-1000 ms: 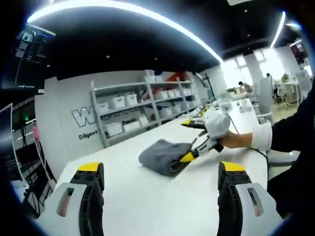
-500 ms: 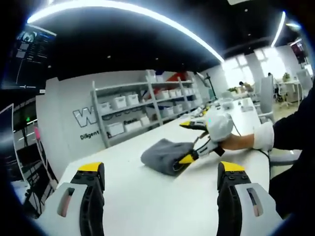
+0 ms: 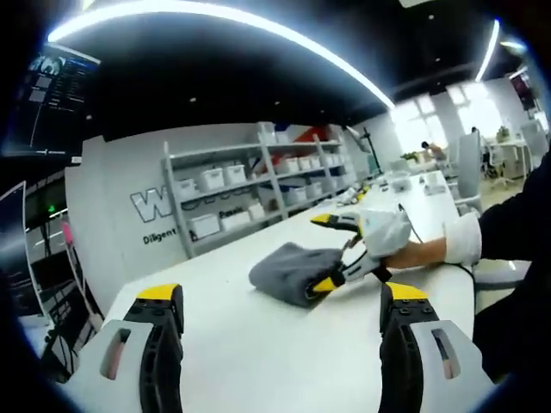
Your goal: Open the folded towel by lifting each exposed corner and separating the folded layers until the towel lies flat within the target outline without major curled edges
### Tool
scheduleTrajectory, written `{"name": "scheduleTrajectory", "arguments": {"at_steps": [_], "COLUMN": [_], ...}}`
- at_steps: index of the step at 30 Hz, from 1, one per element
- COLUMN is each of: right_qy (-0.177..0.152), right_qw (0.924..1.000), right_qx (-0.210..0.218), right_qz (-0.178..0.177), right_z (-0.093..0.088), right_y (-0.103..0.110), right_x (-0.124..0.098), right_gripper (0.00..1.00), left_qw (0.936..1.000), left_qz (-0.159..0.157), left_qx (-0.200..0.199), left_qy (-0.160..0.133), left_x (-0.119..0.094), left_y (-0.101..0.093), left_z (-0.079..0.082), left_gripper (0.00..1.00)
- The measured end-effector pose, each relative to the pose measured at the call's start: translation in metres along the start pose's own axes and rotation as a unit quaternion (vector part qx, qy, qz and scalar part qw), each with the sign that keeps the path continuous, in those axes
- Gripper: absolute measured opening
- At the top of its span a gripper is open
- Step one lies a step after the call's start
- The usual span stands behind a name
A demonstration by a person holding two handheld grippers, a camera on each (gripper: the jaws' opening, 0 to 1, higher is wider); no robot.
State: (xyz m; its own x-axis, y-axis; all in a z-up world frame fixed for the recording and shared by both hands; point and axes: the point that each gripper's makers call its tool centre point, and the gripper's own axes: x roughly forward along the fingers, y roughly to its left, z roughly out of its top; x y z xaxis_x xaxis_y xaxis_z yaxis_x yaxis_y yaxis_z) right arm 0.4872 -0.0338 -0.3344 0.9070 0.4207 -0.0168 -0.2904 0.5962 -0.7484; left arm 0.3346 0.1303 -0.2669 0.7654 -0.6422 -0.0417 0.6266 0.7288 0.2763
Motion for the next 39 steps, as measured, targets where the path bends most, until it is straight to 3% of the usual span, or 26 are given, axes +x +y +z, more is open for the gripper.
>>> {"name": "scheduleTrajectory", "arguments": {"at_steps": [10,23,35,39], "right_qy": [-0.002,-0.002,0.002,0.007], "right_qw": [0.9996,0.9970,0.9861,0.9868], "right_qx": [-0.029,-0.077,-0.166,-0.162], "right_qz": [0.005,0.007,-0.003,-0.001], "right_z": [0.004,0.001,-0.001,-0.005], "right_y": [0.007,0.007,0.004,0.001], "right_x": [0.005,0.006,-0.001,-0.004], "right_gripper": [0.86,0.82,0.78,0.77], "left_qw": [0.9998,0.9998,0.9999,0.9997], "left_qz": [0.004,-0.007,0.000,-0.009], "left_qx": [-0.017,-0.013,-0.015,-0.021], "left_qy": [0.002,0.009,0.004,0.002], "left_x": [0.000,0.004,-0.002,-0.004], "left_y": [0.005,-0.003,0.002,-0.001], "left_z": [-0.004,-0.008,-0.005,-0.003], "left_gripper": [0.93,0.93,0.93,0.93]}}
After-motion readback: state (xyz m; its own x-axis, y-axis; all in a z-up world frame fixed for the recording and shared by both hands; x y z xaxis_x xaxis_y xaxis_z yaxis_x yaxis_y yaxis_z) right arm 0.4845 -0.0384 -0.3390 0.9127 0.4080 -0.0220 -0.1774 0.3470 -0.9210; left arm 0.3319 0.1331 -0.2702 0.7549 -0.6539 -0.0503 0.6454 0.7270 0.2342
